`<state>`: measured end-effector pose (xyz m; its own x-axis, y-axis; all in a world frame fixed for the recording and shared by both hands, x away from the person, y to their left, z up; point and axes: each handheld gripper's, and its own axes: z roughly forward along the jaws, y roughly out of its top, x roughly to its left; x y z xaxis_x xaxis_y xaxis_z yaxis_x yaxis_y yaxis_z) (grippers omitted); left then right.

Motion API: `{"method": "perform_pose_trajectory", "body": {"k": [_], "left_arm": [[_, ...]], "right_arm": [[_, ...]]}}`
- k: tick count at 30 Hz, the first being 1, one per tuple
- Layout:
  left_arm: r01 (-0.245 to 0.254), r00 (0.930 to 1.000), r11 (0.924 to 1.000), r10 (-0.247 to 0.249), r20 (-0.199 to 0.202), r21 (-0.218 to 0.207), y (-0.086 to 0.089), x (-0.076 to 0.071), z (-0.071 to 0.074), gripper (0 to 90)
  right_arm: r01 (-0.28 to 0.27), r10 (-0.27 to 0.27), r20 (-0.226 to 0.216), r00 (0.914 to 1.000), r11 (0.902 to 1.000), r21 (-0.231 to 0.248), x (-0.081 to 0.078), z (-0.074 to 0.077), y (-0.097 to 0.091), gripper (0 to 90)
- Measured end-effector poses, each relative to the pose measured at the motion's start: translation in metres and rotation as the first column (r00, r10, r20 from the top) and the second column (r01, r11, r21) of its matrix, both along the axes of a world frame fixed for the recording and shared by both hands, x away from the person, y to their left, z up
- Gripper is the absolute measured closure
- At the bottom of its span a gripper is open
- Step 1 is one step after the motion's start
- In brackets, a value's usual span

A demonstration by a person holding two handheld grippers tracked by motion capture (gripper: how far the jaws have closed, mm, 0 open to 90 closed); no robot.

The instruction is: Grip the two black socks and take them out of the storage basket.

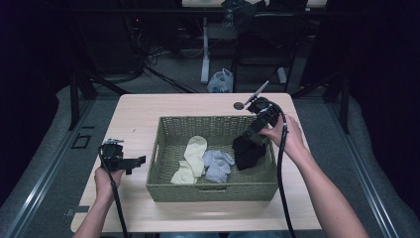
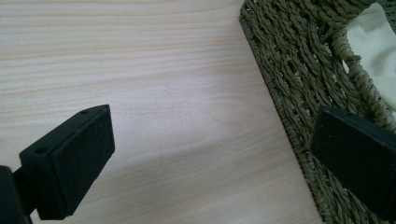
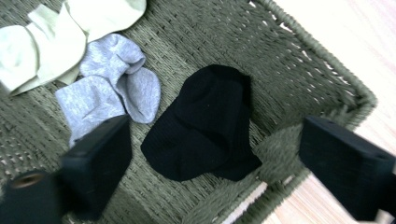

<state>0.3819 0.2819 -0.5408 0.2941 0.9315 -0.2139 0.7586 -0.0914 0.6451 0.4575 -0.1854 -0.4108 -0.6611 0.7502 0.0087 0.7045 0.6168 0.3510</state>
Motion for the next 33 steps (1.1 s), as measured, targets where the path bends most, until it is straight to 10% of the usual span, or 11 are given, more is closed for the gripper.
{"method": "perform_pose_trajectory", "body": {"k": [33], "left_arm": [[0.003, 1.0, 1.0, -0.003, -0.004, -0.001, 0.001, 0.0, 0.001, 0.3]], "right_arm": [[0.068, -0.093, -0.136, 0.9863, 0.9815, -0.179, 0.025, -0.073, 0.013, 78.9]]}}
